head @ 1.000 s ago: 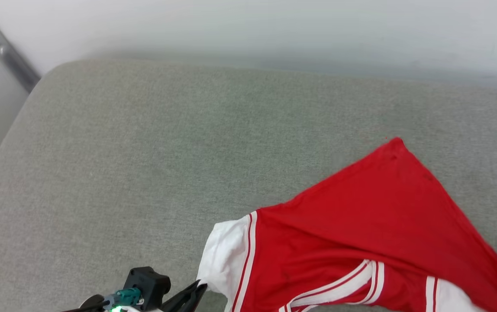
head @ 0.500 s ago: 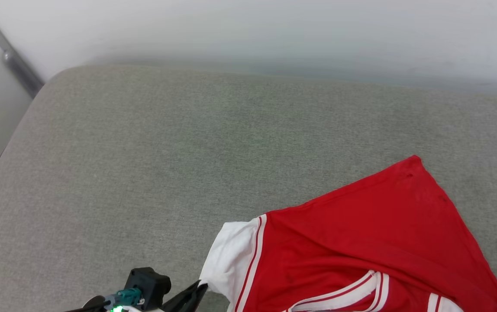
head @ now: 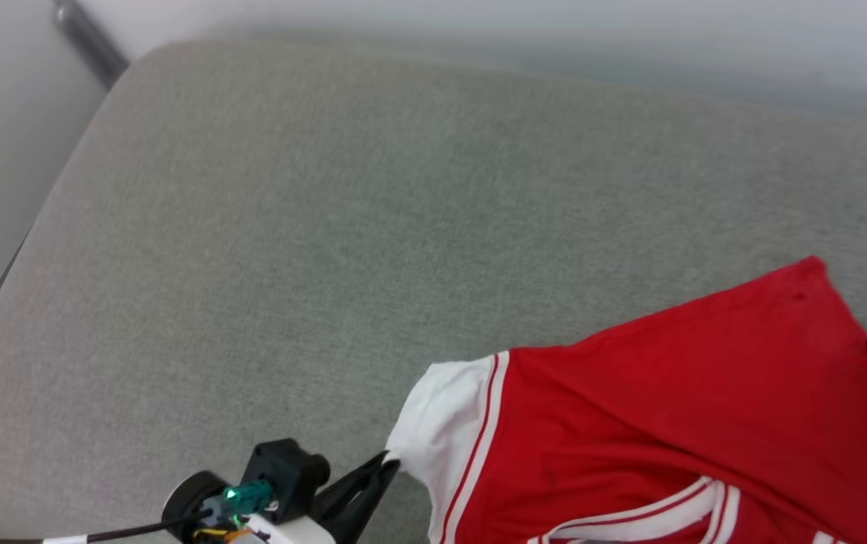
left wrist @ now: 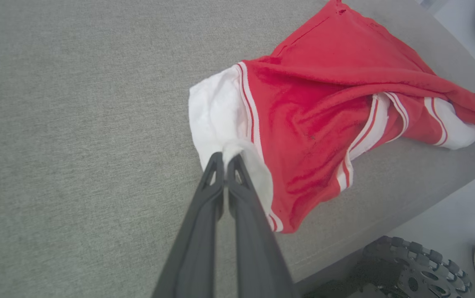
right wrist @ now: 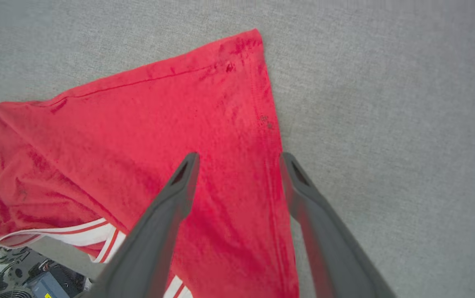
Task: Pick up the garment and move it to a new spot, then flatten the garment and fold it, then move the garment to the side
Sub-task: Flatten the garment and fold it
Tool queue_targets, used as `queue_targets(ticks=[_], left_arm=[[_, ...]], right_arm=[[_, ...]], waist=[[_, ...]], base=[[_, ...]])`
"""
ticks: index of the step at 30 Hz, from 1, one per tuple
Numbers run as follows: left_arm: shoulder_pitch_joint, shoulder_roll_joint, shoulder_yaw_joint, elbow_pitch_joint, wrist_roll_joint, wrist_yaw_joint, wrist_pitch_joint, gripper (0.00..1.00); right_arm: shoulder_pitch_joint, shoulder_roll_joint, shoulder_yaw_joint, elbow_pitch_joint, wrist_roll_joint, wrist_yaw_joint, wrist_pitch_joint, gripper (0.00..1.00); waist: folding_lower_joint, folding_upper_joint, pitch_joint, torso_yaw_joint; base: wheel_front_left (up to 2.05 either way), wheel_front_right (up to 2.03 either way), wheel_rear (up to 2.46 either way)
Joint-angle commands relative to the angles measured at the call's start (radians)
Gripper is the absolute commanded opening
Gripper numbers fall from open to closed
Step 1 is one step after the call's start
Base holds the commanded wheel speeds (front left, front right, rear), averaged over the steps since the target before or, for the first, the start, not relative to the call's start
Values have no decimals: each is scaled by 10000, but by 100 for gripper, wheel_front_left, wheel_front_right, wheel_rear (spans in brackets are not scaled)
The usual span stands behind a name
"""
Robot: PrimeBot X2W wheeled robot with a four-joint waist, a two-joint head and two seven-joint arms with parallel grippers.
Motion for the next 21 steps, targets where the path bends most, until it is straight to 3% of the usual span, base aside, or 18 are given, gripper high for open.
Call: queue_targets(ticks=[1,11,21], left_arm=[[-176,-37,-13,-22,86,-37,5,0],[-912,-602,-182,-181,446,-293,-156,0],[-1245,-958,-331,-112,440,-465,-194,0]], right_arm=[[-236,-58,75,114,-77,-7,26,100],[-2324,-384,1162,2472,-1660,-7,214,100],[-1938,-472,1764,4039,-1890,-7,80,100]], waist=[[0,0,477,410],[0,0,1613,1339],[0,0,2019,1735]], base=[[0,0,0],[0,0,0],[0,0,0]])
